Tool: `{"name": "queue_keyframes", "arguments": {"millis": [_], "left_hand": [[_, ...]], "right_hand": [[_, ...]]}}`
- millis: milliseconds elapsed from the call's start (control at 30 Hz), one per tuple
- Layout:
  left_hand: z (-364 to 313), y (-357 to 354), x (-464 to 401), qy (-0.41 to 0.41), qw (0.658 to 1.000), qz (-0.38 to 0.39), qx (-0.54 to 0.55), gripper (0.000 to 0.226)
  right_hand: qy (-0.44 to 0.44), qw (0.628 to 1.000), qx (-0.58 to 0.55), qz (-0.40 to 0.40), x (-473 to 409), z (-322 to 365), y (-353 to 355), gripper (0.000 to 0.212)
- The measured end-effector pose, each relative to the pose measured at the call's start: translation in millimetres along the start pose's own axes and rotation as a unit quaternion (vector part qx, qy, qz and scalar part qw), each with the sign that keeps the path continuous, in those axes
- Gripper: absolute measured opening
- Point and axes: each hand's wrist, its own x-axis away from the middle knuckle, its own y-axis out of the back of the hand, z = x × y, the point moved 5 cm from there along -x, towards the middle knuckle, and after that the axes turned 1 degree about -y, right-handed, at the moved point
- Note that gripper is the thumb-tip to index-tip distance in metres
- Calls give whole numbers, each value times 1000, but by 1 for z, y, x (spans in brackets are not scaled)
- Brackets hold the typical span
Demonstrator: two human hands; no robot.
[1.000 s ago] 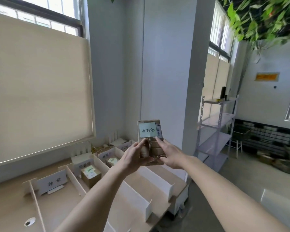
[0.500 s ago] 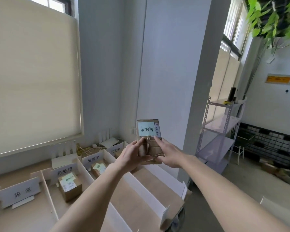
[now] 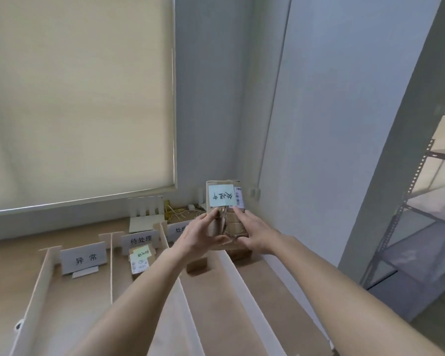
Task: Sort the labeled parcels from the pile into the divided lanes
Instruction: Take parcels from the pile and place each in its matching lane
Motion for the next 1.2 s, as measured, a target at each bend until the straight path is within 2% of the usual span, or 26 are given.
{"name": "queue_keyframes", "arguments": {"millis": [233, 467, 867, 1200], "left_hand": [[60, -57, -36, 110, 993, -39, -24, 94], [123, -150, -30, 194, 980, -31, -7, 89], [247, -293, 21, 278, 958, 11, 65, 80], [311, -351, 30, 298, 951, 11, 76, 80]], "right_hand": [[76, 994, -14, 74, -89, -60, -58, 98], [102, 980, -42, 163, -122, -122, -160, 96], [93, 949, -96, 285, -137, -185, -347, 98], [71, 943, -112, 304, -157, -207, -429, 95]]}}
